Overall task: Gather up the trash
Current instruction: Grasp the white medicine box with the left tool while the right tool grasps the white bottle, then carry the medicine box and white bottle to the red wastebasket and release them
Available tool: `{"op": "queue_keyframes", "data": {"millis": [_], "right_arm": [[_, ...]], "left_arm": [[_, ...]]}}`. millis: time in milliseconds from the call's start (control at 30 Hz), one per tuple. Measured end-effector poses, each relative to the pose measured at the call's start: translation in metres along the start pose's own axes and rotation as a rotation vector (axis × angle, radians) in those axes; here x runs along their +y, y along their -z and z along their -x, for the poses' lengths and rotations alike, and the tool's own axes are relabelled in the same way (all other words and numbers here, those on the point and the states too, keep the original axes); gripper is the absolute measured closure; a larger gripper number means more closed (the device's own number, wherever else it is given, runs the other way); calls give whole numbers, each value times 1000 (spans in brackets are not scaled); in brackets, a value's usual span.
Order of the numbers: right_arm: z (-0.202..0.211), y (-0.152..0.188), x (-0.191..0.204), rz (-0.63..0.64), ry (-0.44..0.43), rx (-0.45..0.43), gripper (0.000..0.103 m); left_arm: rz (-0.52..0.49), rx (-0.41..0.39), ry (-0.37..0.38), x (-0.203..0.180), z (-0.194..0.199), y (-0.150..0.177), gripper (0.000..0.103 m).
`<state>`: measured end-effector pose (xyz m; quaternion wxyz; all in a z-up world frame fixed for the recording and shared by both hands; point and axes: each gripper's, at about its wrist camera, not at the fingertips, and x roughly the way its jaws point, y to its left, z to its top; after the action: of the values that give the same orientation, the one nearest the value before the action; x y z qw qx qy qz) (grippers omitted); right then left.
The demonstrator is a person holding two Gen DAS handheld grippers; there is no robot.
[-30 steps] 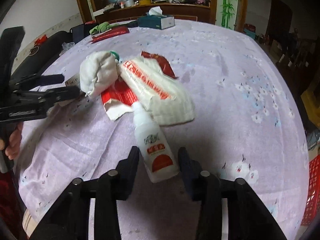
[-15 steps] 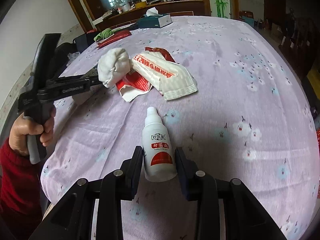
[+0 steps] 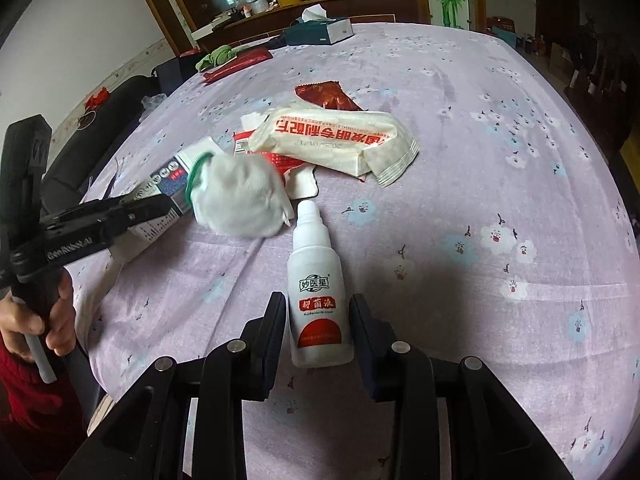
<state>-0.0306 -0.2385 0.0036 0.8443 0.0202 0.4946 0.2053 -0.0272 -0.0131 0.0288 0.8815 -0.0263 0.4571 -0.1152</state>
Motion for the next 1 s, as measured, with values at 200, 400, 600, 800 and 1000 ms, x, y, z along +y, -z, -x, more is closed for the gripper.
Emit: {"op": "queue_keyframes", "data": {"millis": [200, 400, 600, 800, 1000], "right_arm": [[-4, 1, 6, 16, 19, 14, 68], [-4, 4, 6, 11, 19, 6, 71], [11, 7, 2, -33, -6, -56, 71], [30, 6, -2, -68, 16, -131, 71], [36, 10, -9, -104, 45, -153, 71]], "left_arm": [[-3, 3, -29, -3, -13, 0, 54], [23, -6, -70, 5, -22, 5, 67], [101, -107, -45, 13, 8, 9, 70], [88, -215, -19, -9, 45, 8, 70], [16, -253, -8, -54, 51, 14, 70]]}}
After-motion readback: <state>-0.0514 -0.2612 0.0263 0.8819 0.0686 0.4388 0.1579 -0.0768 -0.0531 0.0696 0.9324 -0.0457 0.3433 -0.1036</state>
